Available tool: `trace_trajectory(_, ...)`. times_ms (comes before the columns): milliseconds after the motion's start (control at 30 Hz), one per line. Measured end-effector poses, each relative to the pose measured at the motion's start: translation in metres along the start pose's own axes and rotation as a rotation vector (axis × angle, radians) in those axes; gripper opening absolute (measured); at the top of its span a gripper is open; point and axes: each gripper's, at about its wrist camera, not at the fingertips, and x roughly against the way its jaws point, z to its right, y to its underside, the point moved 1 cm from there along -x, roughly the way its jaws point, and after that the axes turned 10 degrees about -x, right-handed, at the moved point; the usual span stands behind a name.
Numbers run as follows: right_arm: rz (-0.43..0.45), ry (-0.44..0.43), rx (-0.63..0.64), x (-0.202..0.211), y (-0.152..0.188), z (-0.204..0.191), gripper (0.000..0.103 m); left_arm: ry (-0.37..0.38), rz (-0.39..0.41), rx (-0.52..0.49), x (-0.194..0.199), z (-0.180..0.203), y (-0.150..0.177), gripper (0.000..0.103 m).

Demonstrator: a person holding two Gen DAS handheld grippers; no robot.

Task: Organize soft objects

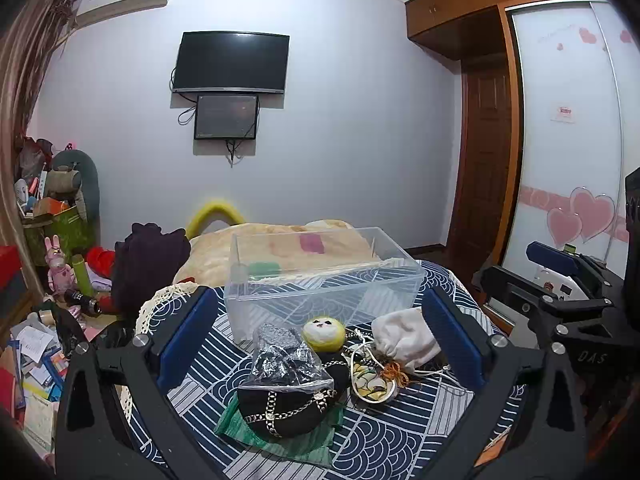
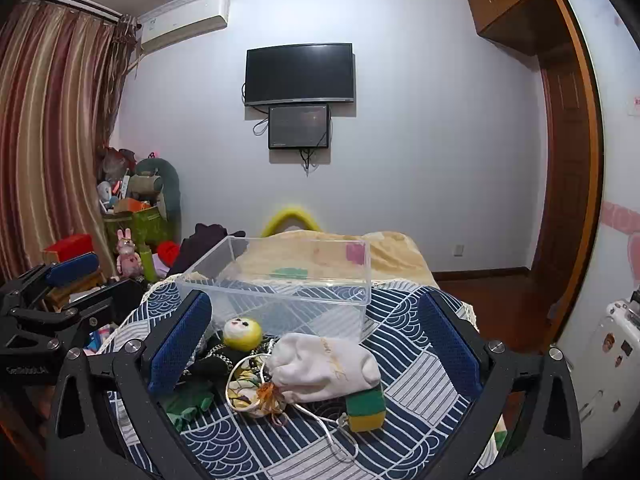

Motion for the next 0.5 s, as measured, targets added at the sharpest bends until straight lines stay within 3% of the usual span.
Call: trace_trajectory(500,0.008,-0.004,-0.007,0.0021,-0.0003,-0.0014,0.103,-0.004,-0.001,0.021,-0.0007,-0.0020,0.0001,0.103)
